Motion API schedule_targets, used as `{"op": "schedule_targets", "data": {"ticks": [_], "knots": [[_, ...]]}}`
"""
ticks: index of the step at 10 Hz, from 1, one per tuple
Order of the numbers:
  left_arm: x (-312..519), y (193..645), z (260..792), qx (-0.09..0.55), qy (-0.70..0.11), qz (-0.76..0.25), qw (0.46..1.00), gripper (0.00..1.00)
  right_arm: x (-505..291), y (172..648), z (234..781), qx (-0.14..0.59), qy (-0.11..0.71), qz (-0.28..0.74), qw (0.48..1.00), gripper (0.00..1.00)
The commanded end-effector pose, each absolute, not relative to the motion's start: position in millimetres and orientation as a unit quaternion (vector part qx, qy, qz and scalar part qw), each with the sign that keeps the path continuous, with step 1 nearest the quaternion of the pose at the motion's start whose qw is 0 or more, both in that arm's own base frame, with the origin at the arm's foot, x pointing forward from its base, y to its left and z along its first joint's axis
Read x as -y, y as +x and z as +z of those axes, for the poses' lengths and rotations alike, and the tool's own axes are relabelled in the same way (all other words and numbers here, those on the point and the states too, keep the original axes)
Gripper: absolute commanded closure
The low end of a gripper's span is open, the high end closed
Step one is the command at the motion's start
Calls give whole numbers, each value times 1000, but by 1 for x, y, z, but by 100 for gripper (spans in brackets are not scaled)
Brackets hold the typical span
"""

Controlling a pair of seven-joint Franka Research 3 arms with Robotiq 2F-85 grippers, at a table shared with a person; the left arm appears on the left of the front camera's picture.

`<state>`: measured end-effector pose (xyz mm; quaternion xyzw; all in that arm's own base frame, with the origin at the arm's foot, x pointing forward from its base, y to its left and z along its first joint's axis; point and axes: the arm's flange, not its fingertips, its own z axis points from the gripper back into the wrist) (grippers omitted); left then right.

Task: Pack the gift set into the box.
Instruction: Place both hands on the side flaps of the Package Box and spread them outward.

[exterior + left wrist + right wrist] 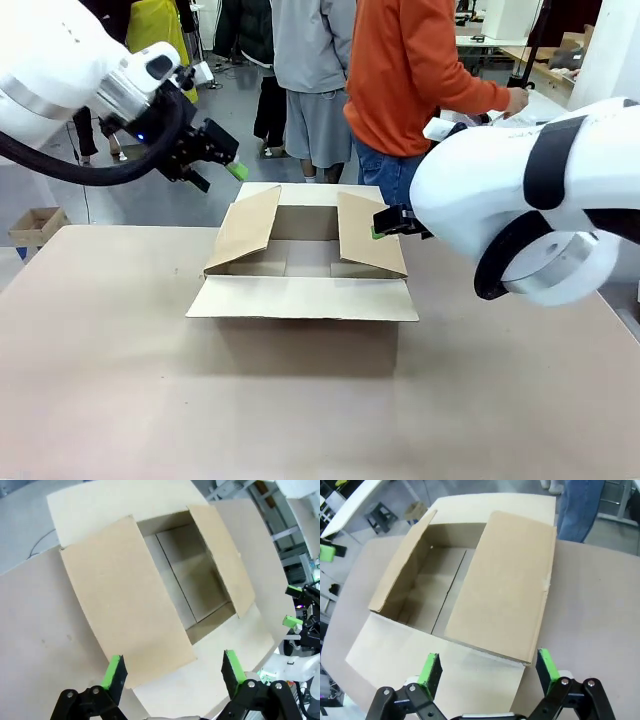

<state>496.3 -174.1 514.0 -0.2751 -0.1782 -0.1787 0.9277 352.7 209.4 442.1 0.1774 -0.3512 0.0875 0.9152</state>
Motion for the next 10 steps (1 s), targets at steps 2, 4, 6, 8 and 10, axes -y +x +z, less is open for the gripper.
{"op": "schedule_targets", "data": {"ticks": [2, 4, 6, 8, 10], "knots": [[174, 496, 514, 178, -275, -179, 928, 0, -209, 353, 442, 351, 177, 87, 915, 0], [216, 521, 521, 198, -219, -161, 942, 0, -231, 372, 435, 343, 252, 151, 892, 0], [247, 535, 516, 178, -182, -168, 952, 0, -233, 395, 437, 378, 275, 130, 874, 0], [258, 540, 511, 168, -157, -160, 960, 0, -236, 419, 422, 352, 267, 120, 889, 0], [266, 544, 504, 158, -136, -145, 967, 0, -234, 426, 415, 353, 260, 121, 891, 0]]}}
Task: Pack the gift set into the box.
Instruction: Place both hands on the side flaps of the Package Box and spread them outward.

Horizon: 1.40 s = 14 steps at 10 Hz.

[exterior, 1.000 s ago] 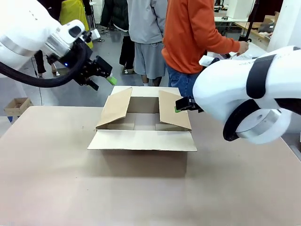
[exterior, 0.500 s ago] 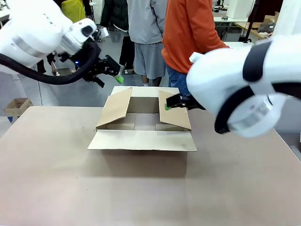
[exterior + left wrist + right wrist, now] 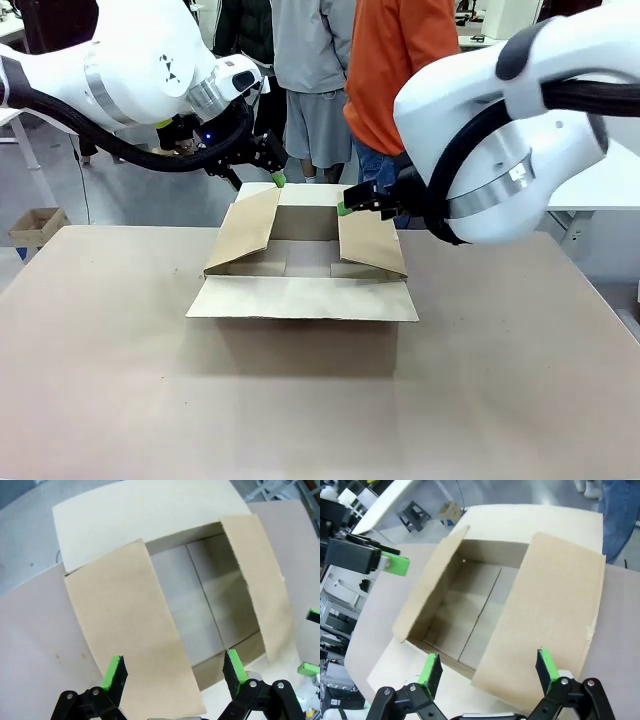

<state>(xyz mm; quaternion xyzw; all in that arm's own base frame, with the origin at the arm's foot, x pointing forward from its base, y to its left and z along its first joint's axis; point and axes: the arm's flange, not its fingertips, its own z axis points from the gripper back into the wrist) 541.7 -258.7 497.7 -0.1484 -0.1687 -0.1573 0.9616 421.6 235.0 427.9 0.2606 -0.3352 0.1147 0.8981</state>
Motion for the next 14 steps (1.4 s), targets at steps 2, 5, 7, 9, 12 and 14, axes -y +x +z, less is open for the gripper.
{"op": "schedule_targets", "data": {"ticks": [2, 5, 7, 9, 12, 14], "knots": [[284, 558, 492, 130, -121, -145, 973, 0, -237, 414, 440, 343, 262, 115, 895, 0], [312, 581, 466, 127, -62, -98, 985, 0, -237, 414, 440, 343, 262, 115, 895, 0], [318, 589, 454, 106, -18, -54, 993, 0, -237, 414, 440, 343, 262, 115, 895, 0], [318, 586, 443, 106, 28, -35, 993, 0, -237, 414, 440, 343, 262, 115, 895, 0], [306, 581, 427, 119, 85, -12, 989, 0, -237, 414, 440, 343, 262, 115, 895, 0], [300, 579, 429, 123, 89, -7, 988, 0, -237, 414, 440, 343, 262, 115, 895, 0]]}}
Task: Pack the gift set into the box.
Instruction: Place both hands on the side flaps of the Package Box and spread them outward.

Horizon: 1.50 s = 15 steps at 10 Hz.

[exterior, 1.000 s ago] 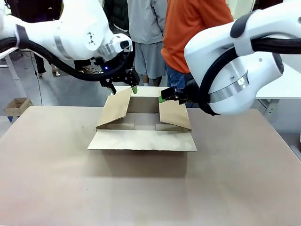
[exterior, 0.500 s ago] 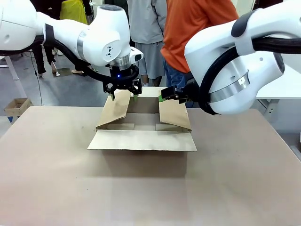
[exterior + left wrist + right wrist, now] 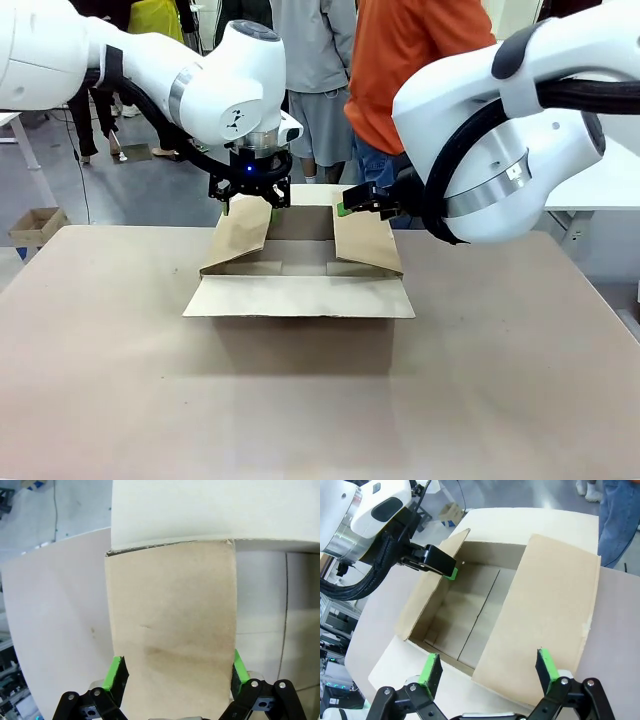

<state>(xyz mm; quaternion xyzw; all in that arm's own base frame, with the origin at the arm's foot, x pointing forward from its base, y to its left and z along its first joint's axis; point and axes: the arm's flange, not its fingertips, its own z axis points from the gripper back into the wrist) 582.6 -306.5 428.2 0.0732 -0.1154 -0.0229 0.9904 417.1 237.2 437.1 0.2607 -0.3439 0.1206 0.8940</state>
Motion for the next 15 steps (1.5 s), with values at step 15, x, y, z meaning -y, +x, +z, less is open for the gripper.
{"op": "schedule_targets", "data": {"ticks": [15], "knots": [[116, 585, 459, 114, -100, 93, 984, 0, -237, 414, 440, 343, 262, 115, 895, 0]]}}
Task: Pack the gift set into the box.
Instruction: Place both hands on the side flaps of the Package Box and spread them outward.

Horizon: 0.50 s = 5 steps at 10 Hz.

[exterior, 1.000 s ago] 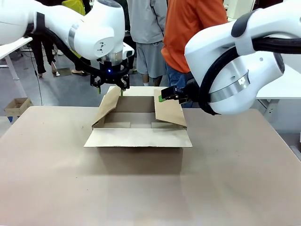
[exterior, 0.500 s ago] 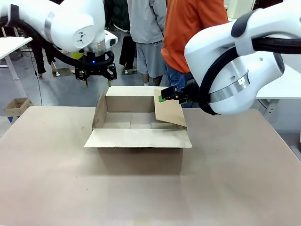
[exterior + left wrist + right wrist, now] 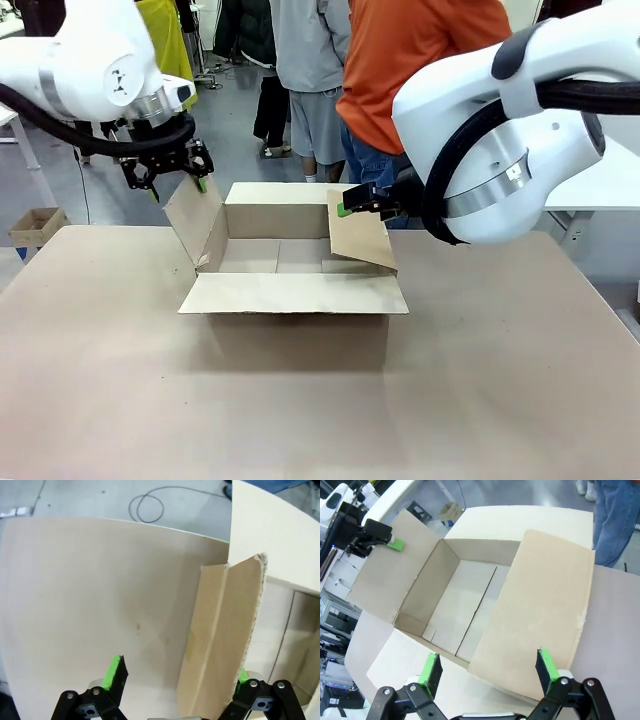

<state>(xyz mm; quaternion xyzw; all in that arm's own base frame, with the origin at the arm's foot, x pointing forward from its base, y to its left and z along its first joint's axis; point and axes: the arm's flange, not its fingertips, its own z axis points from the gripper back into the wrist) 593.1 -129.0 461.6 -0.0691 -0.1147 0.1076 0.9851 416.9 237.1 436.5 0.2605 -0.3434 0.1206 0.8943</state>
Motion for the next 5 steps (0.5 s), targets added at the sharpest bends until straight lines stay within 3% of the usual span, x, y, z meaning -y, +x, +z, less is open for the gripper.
{"op": "schedule_targets", "data": {"ticks": [1, 5], "knots": [[98, 591, 453, 110, -129, 84, 982, 0, -237, 414, 440, 343, 262, 115, 895, 0], [61, 625, 410, 58, -189, -22, 980, 0, -237, 414, 440, 343, 262, 115, 895, 0]]}}
